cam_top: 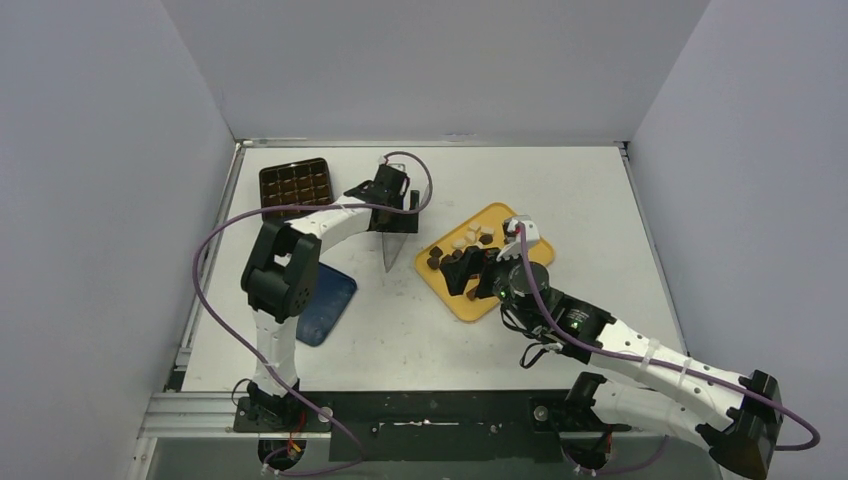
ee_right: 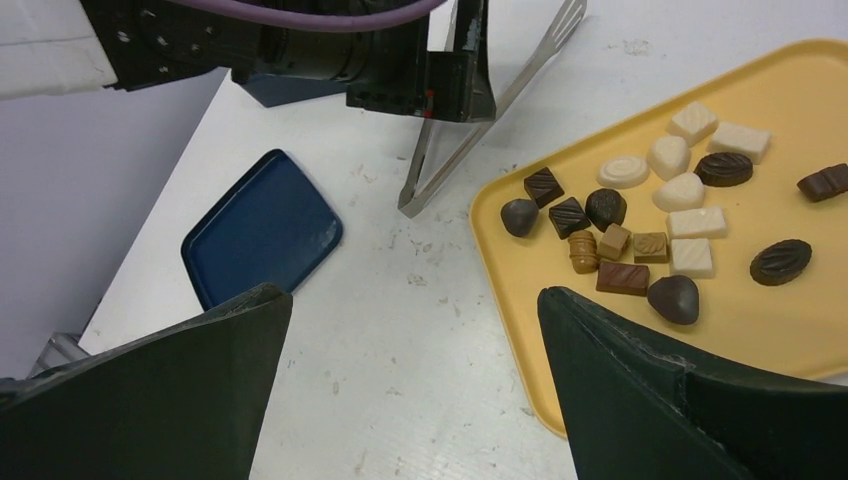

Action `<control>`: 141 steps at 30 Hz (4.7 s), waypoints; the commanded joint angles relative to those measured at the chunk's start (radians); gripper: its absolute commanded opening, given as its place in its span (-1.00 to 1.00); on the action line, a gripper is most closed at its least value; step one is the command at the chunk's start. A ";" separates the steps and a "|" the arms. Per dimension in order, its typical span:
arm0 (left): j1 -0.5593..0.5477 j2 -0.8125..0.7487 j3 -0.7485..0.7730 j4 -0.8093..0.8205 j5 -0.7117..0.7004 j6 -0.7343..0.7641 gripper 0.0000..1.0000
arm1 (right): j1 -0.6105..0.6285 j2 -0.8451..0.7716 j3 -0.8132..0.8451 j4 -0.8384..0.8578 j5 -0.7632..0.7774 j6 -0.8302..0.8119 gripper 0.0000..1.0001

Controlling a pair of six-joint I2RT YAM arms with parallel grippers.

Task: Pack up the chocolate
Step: Pick up the clamp from the center of the board, then pick up the fake chocolate from the plate.

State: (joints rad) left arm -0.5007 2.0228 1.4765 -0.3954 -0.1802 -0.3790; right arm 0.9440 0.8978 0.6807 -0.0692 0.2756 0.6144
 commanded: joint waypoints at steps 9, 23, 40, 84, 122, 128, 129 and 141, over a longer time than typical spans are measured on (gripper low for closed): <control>0.008 0.109 0.092 0.065 -0.031 0.012 0.86 | 0.013 0.013 0.041 0.062 0.052 0.025 1.00; -0.012 0.156 0.105 0.070 -0.106 0.015 0.74 | 0.020 0.012 0.027 0.097 0.034 0.030 1.00; -0.018 0.033 0.150 -0.037 -0.035 0.039 0.30 | 0.026 0.006 -0.022 0.118 0.013 0.085 1.00; -0.393 -0.646 -0.347 -0.180 -0.092 0.036 0.06 | 0.033 -0.287 -0.008 -0.255 0.293 0.162 1.00; -0.436 -0.476 -0.355 -0.123 -0.146 0.028 -0.24 | 0.033 -0.284 -0.022 -0.243 0.294 0.173 1.00; -0.437 -0.522 -0.356 -0.122 -0.167 0.022 -0.41 | 0.032 -0.288 -0.034 -0.238 0.288 0.183 1.00; -0.437 -0.531 -0.354 -0.123 -0.171 0.022 -0.41 | 0.032 -0.288 -0.036 -0.235 0.286 0.185 1.00; -0.405 -0.585 -0.202 -0.245 -0.293 0.076 -0.46 | 0.032 -0.267 -0.047 -0.206 0.250 0.195 1.00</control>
State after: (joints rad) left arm -0.9302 1.4715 1.1637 -0.6098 -0.3882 -0.3439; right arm 0.9703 0.6231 0.6476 -0.3290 0.5415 0.7986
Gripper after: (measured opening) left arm 0.319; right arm 0.999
